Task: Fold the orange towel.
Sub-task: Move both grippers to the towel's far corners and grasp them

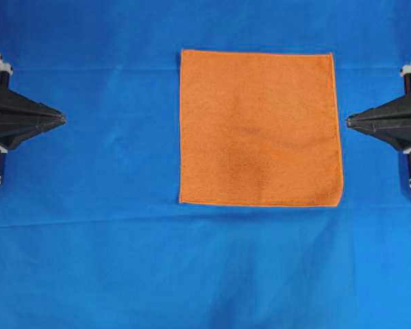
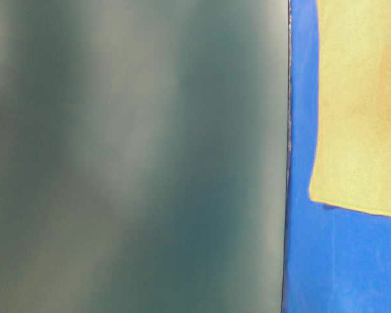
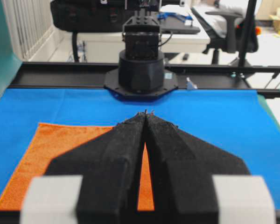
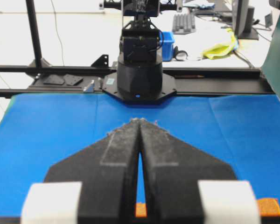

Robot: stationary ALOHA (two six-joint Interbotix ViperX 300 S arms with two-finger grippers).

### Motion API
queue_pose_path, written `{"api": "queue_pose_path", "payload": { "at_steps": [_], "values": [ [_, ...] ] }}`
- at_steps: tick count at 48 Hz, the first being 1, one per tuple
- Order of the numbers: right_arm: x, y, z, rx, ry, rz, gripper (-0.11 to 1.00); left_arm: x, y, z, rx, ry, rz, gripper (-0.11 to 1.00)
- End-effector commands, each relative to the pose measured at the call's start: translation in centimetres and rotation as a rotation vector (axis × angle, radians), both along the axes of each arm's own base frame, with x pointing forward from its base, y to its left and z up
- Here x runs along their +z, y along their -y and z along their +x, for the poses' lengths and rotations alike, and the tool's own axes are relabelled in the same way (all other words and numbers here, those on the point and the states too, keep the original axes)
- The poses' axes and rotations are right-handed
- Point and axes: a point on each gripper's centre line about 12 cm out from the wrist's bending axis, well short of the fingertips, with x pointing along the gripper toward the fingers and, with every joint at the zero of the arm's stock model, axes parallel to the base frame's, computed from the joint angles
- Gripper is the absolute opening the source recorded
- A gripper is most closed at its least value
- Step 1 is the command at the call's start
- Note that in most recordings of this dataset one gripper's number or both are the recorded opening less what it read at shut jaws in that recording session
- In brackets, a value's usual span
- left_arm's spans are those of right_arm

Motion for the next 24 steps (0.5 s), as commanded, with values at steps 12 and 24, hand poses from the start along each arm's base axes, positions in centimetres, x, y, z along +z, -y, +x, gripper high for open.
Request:
{"api": "queue_pose_path", "payload": {
  "at_steps": [12,24],
  "values": [
    [0.7,1.7,0.6,-0.080,-0.026,0.068,-0.01,-0.7,-2.5,4.8,0.108,-0.054,-0.031,0.01],
    [-1.2,5.1,0.4,-0.246,-0.191,0.107,-0.01,-2.8,-6.8,9.0,0.242,-0.183,-0.061,0.01]
  ]
}}
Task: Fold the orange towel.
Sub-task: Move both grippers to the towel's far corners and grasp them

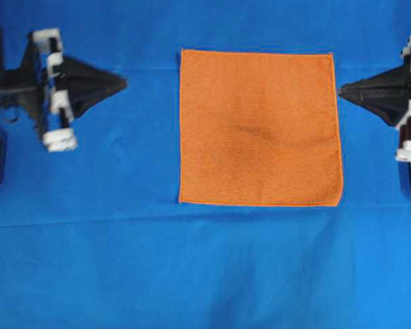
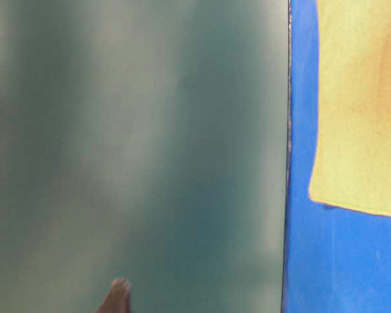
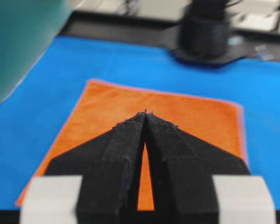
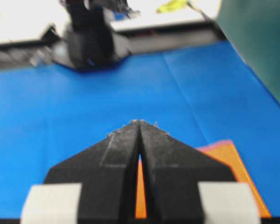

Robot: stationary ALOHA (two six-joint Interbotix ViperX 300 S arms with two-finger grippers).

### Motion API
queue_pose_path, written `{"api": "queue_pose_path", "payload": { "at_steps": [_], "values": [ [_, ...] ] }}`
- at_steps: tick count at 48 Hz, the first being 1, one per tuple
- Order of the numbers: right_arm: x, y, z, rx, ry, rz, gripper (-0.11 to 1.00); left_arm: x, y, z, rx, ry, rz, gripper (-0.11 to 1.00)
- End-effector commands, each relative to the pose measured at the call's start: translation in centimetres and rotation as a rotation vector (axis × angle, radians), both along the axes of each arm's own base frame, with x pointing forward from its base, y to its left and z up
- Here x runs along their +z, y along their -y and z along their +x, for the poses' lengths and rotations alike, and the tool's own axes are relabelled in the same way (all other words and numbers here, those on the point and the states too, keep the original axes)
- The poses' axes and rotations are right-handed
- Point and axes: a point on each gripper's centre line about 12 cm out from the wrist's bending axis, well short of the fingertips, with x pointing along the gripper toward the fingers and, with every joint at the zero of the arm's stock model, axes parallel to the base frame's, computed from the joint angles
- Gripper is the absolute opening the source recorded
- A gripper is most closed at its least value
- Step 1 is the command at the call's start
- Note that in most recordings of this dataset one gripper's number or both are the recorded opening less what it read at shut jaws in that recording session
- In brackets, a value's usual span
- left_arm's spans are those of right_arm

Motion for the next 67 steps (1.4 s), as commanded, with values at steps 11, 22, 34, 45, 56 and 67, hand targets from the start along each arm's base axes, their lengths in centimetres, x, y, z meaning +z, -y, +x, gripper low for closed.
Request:
{"api": "queue_pose_path", "payload": {
  "at_steps": [11,22,34,45,56,67],
  "values": [
    [-3.7,5.9,-0.6,-0.273,-0.218,0.094,0.00,-2.5,-5.3,5.6,0.118,-0.199,-0.059,0.04],
    [-8.6,10.1,-1.2,-0.440,-0.409,0.202,0.24,-6.3,-9.4,7.9,0.207,-0.285,-0.129,0.62],
    [-13.0,13.0,-0.9,-0.513,-0.542,0.272,0.58,-10.3,-13.1,8.2,0.292,-0.364,-0.174,0.92],
    [-16.3,14.6,-0.4,-0.539,-0.582,0.288,0.56,-14.5,-14.6,9.8,0.305,-0.416,-0.194,0.92],
    [-18.7,15.6,-0.1,-0.555,-0.618,0.311,0.56,-16.5,-15.3,11.0,0.307,-0.429,-0.199,0.91],
    [-19.3,15.6,-0.1,-0.554,-0.632,0.318,0.46,-17.2,-15.1,10.9,0.300,-0.465,-0.202,0.77]
  ]
}}
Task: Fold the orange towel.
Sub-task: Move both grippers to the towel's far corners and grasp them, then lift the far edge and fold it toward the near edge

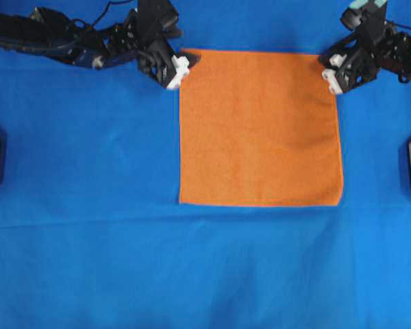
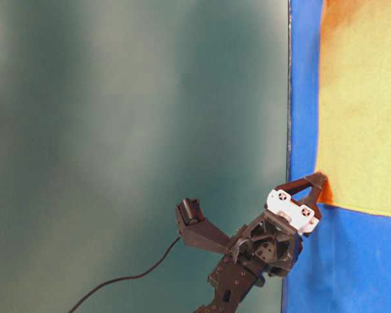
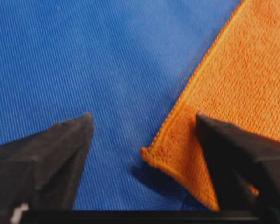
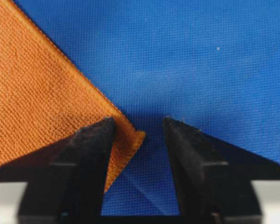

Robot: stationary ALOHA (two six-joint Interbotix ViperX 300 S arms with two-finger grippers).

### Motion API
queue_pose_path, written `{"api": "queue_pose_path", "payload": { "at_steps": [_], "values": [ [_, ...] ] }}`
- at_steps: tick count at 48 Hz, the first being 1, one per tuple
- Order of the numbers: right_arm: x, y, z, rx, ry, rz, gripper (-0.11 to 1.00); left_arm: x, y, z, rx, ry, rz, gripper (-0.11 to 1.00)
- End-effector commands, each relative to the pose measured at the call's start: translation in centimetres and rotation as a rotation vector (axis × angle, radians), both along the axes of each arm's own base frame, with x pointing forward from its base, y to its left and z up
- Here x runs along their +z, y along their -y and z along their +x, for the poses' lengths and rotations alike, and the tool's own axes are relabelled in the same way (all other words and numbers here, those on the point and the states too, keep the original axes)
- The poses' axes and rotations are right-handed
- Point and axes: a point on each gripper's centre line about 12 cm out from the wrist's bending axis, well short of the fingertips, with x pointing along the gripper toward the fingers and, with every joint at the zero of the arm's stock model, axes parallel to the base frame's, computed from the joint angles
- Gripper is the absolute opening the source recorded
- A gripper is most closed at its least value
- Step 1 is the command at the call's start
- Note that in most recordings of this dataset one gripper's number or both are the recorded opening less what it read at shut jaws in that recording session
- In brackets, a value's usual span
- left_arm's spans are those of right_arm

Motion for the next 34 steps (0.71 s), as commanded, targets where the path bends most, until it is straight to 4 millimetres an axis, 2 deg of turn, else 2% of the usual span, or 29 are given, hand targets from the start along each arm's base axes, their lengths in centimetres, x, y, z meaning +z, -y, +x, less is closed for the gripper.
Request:
{"api": "queue_pose_path", "payload": {
  "at_steps": [1,4,8,11,14,24,34],
  "values": [
    [0.5,0.3,0.2,0.001,0.016,-0.019,0.42,1.0,0.0,0.4,-0.011,0.015,0.018,0.73],
    [0.4,0.2,0.2,0.004,0.011,-0.015,0.28,0.9,0.4,0.5,-0.027,0.006,0.022,0.56],
    [0.5,0.0,0.4,0.011,0.013,-0.016,0.04,0.8,0.9,0.7,-0.047,-0.004,0.027,0.31],
    [0.5,0.0,0.4,0.013,0.013,-0.015,0.01,0.9,1.1,0.9,-0.059,-0.006,0.035,0.15],
    [0.5,-0.1,0.5,0.014,0.015,-0.013,0.01,0.9,1.2,1.0,-0.066,-0.008,0.041,0.05],
    [0.7,-0.1,0.6,0.010,0.024,-0.015,0.01,1.5,1.1,1.1,-0.068,0.001,0.051,0.02],
    [2.4,-0.1,0.6,0.007,0.067,-0.050,0.01,4.1,0.6,0.9,-0.069,0.013,0.076,0.02]
  ]
}}
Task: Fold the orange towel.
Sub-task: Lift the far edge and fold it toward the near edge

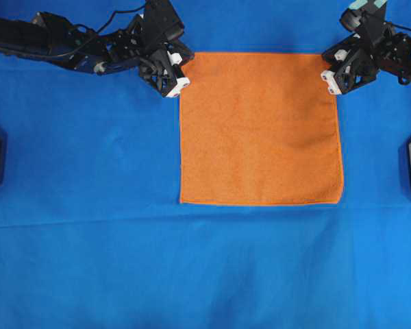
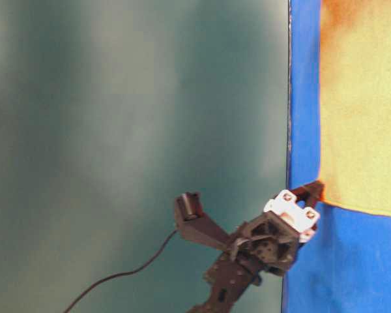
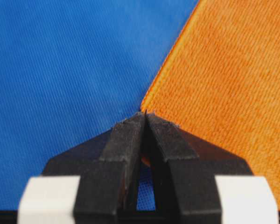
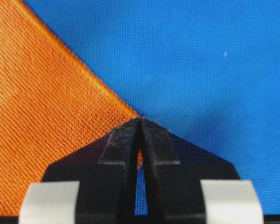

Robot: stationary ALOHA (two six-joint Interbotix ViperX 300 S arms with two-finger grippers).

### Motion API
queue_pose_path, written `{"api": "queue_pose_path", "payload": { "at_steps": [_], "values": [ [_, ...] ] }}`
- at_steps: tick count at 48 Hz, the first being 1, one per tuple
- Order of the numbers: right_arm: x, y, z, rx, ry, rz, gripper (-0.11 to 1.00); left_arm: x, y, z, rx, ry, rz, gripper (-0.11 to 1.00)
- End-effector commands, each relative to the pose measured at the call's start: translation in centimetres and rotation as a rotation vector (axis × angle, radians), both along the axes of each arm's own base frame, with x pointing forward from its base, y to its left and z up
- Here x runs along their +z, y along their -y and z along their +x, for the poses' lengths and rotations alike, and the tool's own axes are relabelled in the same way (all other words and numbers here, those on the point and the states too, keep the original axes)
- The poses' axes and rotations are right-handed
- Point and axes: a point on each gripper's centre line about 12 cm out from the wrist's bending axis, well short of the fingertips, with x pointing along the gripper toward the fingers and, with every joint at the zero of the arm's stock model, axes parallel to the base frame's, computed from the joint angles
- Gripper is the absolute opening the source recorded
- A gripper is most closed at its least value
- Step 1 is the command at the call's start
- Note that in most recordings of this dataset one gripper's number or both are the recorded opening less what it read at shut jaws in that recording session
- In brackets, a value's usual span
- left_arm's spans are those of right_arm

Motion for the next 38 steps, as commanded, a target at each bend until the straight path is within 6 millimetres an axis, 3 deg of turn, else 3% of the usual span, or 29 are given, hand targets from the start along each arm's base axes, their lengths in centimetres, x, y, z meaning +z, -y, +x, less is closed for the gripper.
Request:
{"api": "queue_pose_path", "payload": {
  "at_steps": [1,8,25,38],
  "values": [
    [1.7,0.1,0.2,-0.003,0.044,-0.036,0.01,3.7,-0.6,0.5,-0.002,0.063,0.045,0.02],
    [2.9,-0.2,-0.1,-0.001,0.059,-0.049,0.01,5.2,-0.5,0.4,-0.009,0.075,0.062,0.02],
    [2.9,-0.8,0.0,0.016,0.058,-0.046,0.01,5.0,0.0,0.3,-0.012,0.057,0.041,0.02],
    [3.7,-3.7,0.4,0.071,0.076,0.002,0.01,5.7,2.5,0.2,-0.077,0.028,0.038,0.02]
  ]
}}
